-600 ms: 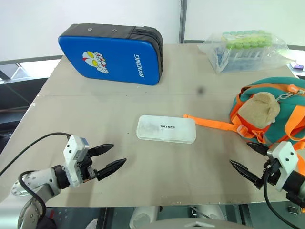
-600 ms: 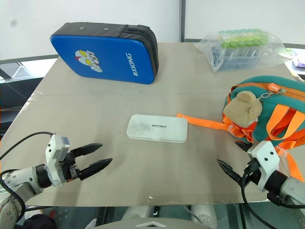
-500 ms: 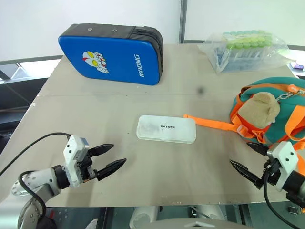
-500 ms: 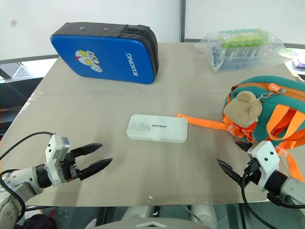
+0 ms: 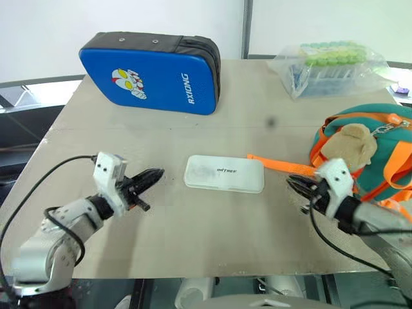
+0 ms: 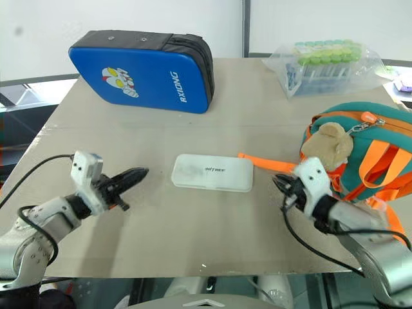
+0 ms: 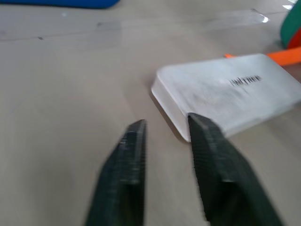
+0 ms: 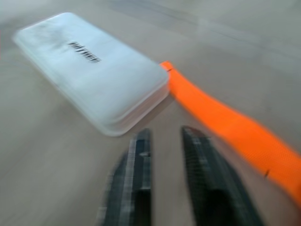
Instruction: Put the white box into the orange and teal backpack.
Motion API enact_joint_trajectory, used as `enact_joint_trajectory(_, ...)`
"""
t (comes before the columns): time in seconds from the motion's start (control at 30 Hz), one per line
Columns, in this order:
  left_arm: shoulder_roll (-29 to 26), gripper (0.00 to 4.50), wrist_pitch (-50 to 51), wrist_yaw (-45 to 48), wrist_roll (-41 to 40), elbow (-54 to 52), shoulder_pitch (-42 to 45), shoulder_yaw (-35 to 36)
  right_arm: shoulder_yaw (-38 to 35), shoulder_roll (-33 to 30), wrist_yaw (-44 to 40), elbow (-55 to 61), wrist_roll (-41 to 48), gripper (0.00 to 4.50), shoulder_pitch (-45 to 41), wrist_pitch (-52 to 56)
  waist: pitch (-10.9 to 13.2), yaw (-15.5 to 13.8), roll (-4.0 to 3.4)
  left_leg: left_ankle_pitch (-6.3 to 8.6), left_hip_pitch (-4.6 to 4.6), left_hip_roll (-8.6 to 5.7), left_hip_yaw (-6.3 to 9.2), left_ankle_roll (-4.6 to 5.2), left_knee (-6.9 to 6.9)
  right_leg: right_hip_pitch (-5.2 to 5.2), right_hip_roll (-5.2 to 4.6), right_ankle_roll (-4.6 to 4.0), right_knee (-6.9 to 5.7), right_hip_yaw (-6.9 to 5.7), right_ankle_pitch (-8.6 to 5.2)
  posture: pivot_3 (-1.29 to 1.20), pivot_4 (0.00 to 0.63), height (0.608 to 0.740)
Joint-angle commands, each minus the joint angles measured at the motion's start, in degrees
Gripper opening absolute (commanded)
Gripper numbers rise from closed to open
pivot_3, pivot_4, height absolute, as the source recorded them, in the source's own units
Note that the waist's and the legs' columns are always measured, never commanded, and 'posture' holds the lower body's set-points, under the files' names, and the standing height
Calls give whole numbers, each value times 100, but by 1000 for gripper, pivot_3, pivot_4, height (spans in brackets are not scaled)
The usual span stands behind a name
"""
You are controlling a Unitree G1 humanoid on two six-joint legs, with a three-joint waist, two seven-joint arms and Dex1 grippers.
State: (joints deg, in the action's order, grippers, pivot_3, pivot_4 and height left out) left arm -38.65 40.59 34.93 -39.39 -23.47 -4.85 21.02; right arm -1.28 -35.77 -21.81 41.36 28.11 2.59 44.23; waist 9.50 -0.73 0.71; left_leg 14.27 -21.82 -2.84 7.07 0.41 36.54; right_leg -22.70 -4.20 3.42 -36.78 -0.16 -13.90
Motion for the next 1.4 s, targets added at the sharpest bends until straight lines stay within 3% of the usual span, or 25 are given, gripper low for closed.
enact_joint_trajectory(0.03,-141,29,571,-563,344,98,316,-384,628,34,286,-490,-657,0,-536,134,1,5,-2,0,2,1,1,0,-1,-1,4,-2,-2,1,1,0,150,740)
enact_joint_trajectory(0.33,241,29,607,-979,1149,176,1016,-1570,1612,56,-407,-1689,-1337,0,-1670,-128,1,33,-1,-9,-10,-3,-14,-16,-2,-15,5,-22,1,19,15,0,150,740)
enact_joint_trajectory(0.5,-148,29,263,-398,1370,-398,585,-2064,1930,69,-1172,-1971,-1314,0,-1881,-501,1,96,-2,-8,-11,-1,-16,-17,-6,-20,5,-22,1,25,15,0,150,740)
enact_joint_trajectory(0.67,-182,29,493,-223,1049,-1041,-33,-1910,1712,-239,-1522,-2061,-1446,0,-1674,-811,0,104,-1,1,-11,-2,-30,-3,-7,-24,0,-22,3,38,15,0,150,740)
enact_joint_trajectory(0.8,-105,29,657,-51,509,-1116,-502,-1178,1594,-466,-1616,-2209,-1672,0,-1623,-1050,0,105,-1,1,-10,-1,-34,-2,-7,-25,-2,-22,2,41,14,0,150,740)
enact_joint_trajectory(0.93,-311,1164,1726,312,-987,-540,-481,121,1625,-512,-1748,-2483,-1893,0,-1721,-1341,1,109,-1,1,-8,6,-16,-2,-6,-24,6,-22,-4,20,14,0,150,740)
enact_joint_trajectory(1.0,-636,2188,2304,419,-1350,-318,-492,411,1627,-493,-1810,-2624,-1968,0,-1786,-1461,1,124,-1,0,-5,9,-13,-2,-3,-24,12,-23,-8,14,15,0,150,740)
enact_joint_trajectory(1.13,-796,4270,3769,253,-3005,786,273,997,1632,-464,-1944,-2940,-2126,0,-1953,-1735,1,129,-1,-1,1,7,-12,-1,7,-12,14,-20,-10,14,15,0,150,740)
enact_joint_trajectory(1.23,-636,4452,4311,-82,-3486,1165,842,741,1656,-414,-2073,-3056,-2191,0,-2061,-1989,0,134,2,-1,-3,3,-2,-1,27,-7,15,-14,-11,7,24,0,150,740)
enact_joint_trajectory(1.4,-40,4452,4489,-593,-3500,1392,1171,203,1830,-254,-2241,-3217,-2372,0,-2242,-2231,-1,172,3,-5,0,2,-26,-10,27,-10,12,-14,-12,40,30,0,150,740)
